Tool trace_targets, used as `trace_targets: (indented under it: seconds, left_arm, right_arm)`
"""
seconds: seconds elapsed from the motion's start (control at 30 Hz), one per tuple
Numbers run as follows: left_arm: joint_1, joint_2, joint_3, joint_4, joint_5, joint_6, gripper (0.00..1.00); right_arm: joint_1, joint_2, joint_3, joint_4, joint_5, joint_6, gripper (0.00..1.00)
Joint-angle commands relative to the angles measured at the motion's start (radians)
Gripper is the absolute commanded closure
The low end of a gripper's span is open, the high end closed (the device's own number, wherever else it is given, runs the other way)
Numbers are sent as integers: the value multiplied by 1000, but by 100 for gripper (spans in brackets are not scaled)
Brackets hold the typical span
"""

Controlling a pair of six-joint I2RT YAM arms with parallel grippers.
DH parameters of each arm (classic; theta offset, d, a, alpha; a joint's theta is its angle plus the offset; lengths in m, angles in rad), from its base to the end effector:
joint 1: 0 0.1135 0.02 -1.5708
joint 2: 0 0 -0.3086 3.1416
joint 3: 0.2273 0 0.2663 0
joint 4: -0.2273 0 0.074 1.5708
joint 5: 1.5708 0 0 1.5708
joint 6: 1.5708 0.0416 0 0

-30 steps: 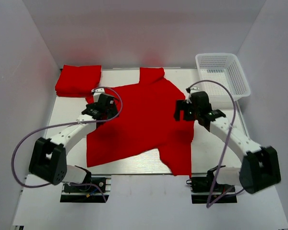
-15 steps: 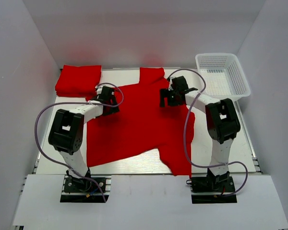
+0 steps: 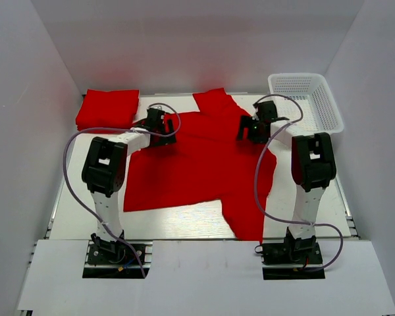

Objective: Fold and stack the t-shirts
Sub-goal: Flatten the tshirt out

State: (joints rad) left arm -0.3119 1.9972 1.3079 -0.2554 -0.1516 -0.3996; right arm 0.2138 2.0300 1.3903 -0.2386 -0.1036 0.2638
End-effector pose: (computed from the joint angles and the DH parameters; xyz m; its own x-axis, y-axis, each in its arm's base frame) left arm 0.4335 -0.1332 0.1825 -0.7957 -0.1475 -0.5874 -0.0982 0.9885 -0.1153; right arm 0.4627 0.1049 0.1946 -0.7980 0.0922 -0.5956 -0.0699 0.9674 0.2433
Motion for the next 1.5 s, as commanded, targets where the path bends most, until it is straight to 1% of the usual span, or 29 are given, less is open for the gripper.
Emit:
trace_targets:
  seconds: [0.0, 0.13, 0.2, 0.23, 0.4, 0.43, 0.53, 0.57, 0.67, 0.7, 0.73, 0.77, 0.8, 0.83, 0.87, 0.9, 0.93, 0.97, 1.0, 1.03, 1.07, 1.1, 1.13, 1.17, 1.23, 1.27, 1.3, 1.33, 1.47]
  left_arm:
    - [-7, 58, 65, 1, 128, 10, 0]
    - [2, 92, 138, 1, 139, 10, 0]
    - [2, 123, 175, 1, 139, 22, 0]
    - [2, 136, 224, -22, 127, 31, 0]
    - [2, 227, 388, -74, 127, 68, 0]
    - [11, 236, 427, -84, 127, 68, 0]
    - [11, 247, 493, -99, 127, 81, 0]
    - [11, 238, 505, -117, 136, 90, 0]
    - [11, 154, 490, -117, 150, 90, 0]
    - [11, 119, 469, -117, 162, 90, 0]
    - [11, 76, 403, -104, 162, 90, 0]
    - [11, -22, 360, -91, 162, 90, 0]
    - [11, -76, 268, -82, 162, 78, 0]
    - [11, -128, 217, -82, 146, 62, 0]
    - [11, -238, 165, -82, 117, 42, 0]
    - [11, -298, 51, -105, 94, -14, 0]
    - [11, -355, -11, -116, 69, -46, 0]
    - [2, -412, -74, -129, 14, -80, 0]
    - [2, -469, -198, -149, -15, -120, 0]
    - [2, -577, -258, -197, -38, -195, 0]
    - [2, -628, -315, -215, -55, -223, 0]
    - [2, -676, -411, -235, -68, -244, 0]
    - [2, -763, -452, -275, -68, -272, 0]
    - [2, -805, -485, -300, -77, -286, 0]
    - [2, -876, -576, -361, -89, -323, 0]
    - [2, -909, -605, -372, -104, -344, 0]
    - [-7, -970, -660, -381, -105, -372, 0]
    - [-7, -1018, -709, -381, -105, -372, 0]
    - [-7, -1046, -786, -371, -95, -392, 0]
  right_arm:
    - [-51, 64, 61, -51, 24, 12, 10]
    - [-68, 139, 203, -113, 18, -50, 10]
    - [-74, 162, 242, -137, 16, -64, 10]
    - [-80, 183, 298, -143, 15, -66, 10]
    - [-100, 246, 407, -172, -11, -104, 10]
    - [-102, 248, 439, -182, -19, -112, 10]
    - [-96, 223, 458, -198, -34, -181, 10]
    - [-93, 184, 457, -199, -44, -192, 10]
    - [-79, 109, 424, -197, -76, -236, 10]
    - [-76, 64, 415, -186, -85, -242, 10]
    - [-65, 12, 368, -179, -99, -258, 10]
    - [-53, -14, 351, -174, -100, -261, 10]
    - [-47, -64, 333, -160, -100, -259, 10]
    - [-28, -115, 269, -159, -117, -259, 10]
    - [-8, -140, 245, -153, -119, -259, 10]
    - [-4, -222, 219, -140, -110, -259, 10]
    - [21, -249, 122, -133, -94, -244, 10]
    - [30, -276, 84, -122, -79, -213, 10]
    - [36, -339, 2, -81, -70, -200, 10]
    - [51, -405, -89, -64, -70, -164, 10]
    - [58, -433, -173, -38, -42, -134, 10]
    - [61, -505, -210, -22, -27, -118, 10]
    - [67, -561, -249, -16, -13, -101, 10]
    - [71, -621, -342, -13, 33, -62, 10]
    - [76, -668, -398, -16, 59, -23, 10]
    - [76, -736, -468, -18, 79, -8, 10]
    - [76, -779, -488, -11, 85, 0, 10]
    - [75, -819, -546, -4, 96, 23, 10]
    - [72, -904, -608, 1, 99, 48, 10]
